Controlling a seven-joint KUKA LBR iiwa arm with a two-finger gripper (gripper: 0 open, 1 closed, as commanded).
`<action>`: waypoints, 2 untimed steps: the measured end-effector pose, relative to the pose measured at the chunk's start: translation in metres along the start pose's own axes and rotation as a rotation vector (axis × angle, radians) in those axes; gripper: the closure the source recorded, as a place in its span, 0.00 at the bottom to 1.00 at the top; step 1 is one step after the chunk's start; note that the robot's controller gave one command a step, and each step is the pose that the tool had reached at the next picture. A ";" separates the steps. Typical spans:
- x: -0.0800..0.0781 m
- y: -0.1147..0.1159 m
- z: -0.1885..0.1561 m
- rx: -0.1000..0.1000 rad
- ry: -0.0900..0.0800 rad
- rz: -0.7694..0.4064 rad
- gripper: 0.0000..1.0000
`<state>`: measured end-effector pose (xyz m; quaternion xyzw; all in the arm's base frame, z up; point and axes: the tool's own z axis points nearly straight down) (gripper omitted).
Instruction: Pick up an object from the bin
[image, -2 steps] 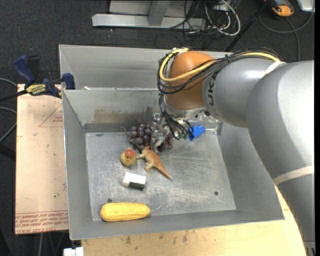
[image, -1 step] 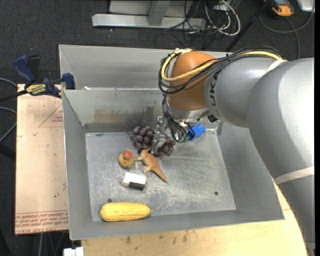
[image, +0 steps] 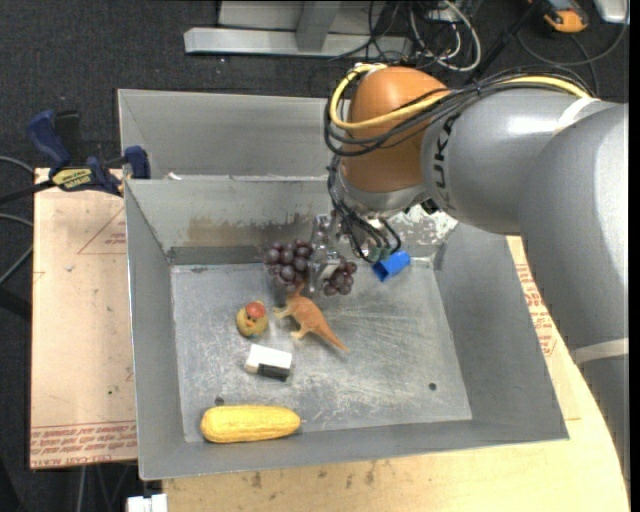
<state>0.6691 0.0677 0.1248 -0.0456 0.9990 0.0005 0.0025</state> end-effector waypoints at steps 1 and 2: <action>0.011 -0.003 0.039 -0.001 0.005 0.123 1.00; -0.002 0.001 -0.025 0.000 -0.002 0.001 1.00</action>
Offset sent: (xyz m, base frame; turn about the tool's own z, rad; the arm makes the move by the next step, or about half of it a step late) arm -0.0001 -0.0001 0.0223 0.0000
